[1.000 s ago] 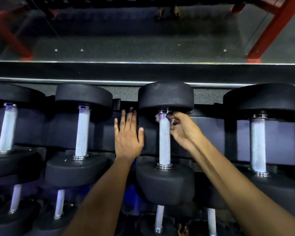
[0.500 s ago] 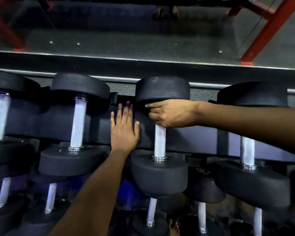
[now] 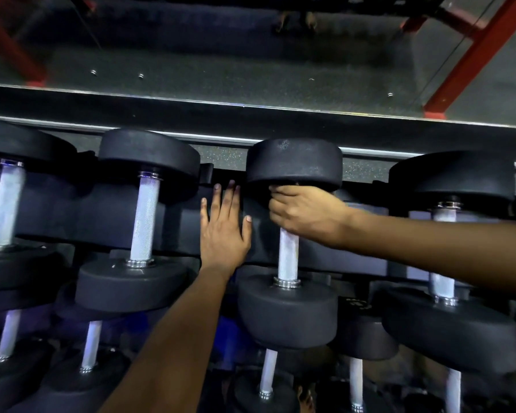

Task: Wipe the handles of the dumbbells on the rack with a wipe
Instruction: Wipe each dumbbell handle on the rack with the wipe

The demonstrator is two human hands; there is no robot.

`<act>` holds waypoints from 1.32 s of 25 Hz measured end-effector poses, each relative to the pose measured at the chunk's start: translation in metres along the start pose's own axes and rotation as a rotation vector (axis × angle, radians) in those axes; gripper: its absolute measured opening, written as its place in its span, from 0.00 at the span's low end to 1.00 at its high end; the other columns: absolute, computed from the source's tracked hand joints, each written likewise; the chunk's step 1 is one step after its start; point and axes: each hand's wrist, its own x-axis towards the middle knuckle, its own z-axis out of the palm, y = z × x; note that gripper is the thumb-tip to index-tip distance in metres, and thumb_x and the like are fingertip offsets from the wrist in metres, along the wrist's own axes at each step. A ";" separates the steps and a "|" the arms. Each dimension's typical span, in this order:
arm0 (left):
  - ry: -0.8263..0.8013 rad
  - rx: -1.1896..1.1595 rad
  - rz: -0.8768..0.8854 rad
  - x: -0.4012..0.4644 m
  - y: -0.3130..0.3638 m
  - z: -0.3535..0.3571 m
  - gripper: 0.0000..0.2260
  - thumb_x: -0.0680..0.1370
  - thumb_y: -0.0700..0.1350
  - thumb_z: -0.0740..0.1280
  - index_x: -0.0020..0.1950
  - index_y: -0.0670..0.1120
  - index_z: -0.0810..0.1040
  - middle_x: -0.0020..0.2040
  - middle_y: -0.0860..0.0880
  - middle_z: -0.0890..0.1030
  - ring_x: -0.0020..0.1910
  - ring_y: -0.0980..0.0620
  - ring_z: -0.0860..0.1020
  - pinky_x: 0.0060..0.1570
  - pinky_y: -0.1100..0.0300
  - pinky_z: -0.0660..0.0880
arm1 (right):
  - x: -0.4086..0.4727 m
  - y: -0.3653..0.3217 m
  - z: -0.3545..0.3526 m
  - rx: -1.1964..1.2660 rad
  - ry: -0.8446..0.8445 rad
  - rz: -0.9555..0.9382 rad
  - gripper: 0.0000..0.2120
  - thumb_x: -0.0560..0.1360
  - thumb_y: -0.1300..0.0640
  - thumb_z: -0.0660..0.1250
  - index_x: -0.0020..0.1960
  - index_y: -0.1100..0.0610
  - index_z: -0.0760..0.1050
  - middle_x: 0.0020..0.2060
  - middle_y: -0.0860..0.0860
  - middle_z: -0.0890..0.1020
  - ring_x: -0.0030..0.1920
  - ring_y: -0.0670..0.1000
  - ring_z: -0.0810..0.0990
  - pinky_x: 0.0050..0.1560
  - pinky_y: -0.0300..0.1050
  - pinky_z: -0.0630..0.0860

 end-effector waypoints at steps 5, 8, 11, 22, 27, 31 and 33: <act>-0.013 0.011 -0.008 0.000 -0.001 0.001 0.28 0.79 0.52 0.50 0.78 0.43 0.58 0.79 0.48 0.56 0.78 0.48 0.51 0.75 0.46 0.47 | 0.015 -0.004 0.001 -0.178 -0.160 -0.074 0.14 0.79 0.59 0.52 0.56 0.58 0.75 0.55 0.52 0.79 0.62 0.51 0.73 0.72 0.49 0.56; -0.012 0.018 -0.010 0.000 0.000 0.000 0.28 0.79 0.52 0.49 0.78 0.42 0.59 0.79 0.47 0.57 0.78 0.47 0.51 0.75 0.46 0.47 | 0.004 0.006 -0.020 -0.032 0.026 0.099 0.18 0.78 0.55 0.52 0.51 0.54 0.81 0.51 0.49 0.83 0.58 0.48 0.77 0.69 0.44 0.58; -0.019 0.015 -0.010 0.000 0.001 -0.001 0.28 0.79 0.52 0.49 0.77 0.42 0.59 0.79 0.47 0.57 0.78 0.47 0.51 0.75 0.46 0.47 | -0.047 -0.025 -0.004 0.491 0.379 0.491 0.17 0.73 0.61 0.54 0.48 0.59 0.82 0.49 0.53 0.84 0.52 0.52 0.82 0.59 0.42 0.67; -0.054 0.045 0.000 0.002 0.002 -0.004 0.28 0.78 0.51 0.52 0.77 0.41 0.60 0.78 0.46 0.59 0.78 0.44 0.54 0.74 0.45 0.47 | -0.007 -0.070 -0.032 1.867 0.276 1.742 0.10 0.71 0.66 0.60 0.41 0.56 0.78 0.34 0.53 0.79 0.40 0.48 0.75 0.43 0.43 0.71; -0.077 0.043 0.003 0.002 0.001 -0.003 0.28 0.78 0.51 0.52 0.77 0.41 0.60 0.78 0.46 0.58 0.78 0.44 0.53 0.74 0.44 0.48 | -0.003 -0.028 -0.021 2.416 0.309 1.640 0.13 0.69 0.74 0.56 0.37 0.58 0.71 0.32 0.54 0.73 0.37 0.51 0.70 0.40 0.44 0.67; -0.089 0.047 0.006 0.003 0.002 -0.004 0.28 0.79 0.51 0.52 0.77 0.41 0.59 0.79 0.46 0.57 0.78 0.44 0.52 0.74 0.43 0.48 | -0.015 -0.058 -0.025 2.353 0.361 1.585 0.13 0.75 0.71 0.58 0.42 0.57 0.77 0.45 0.55 0.81 0.48 0.51 0.76 0.57 0.48 0.72; -0.088 0.056 0.007 0.004 0.003 -0.004 0.28 0.79 0.51 0.52 0.77 0.41 0.58 0.79 0.46 0.57 0.78 0.44 0.52 0.74 0.44 0.46 | -0.029 -0.086 -0.035 2.352 0.207 1.510 0.10 0.76 0.67 0.63 0.43 0.56 0.79 0.46 0.55 0.83 0.48 0.52 0.78 0.60 0.50 0.72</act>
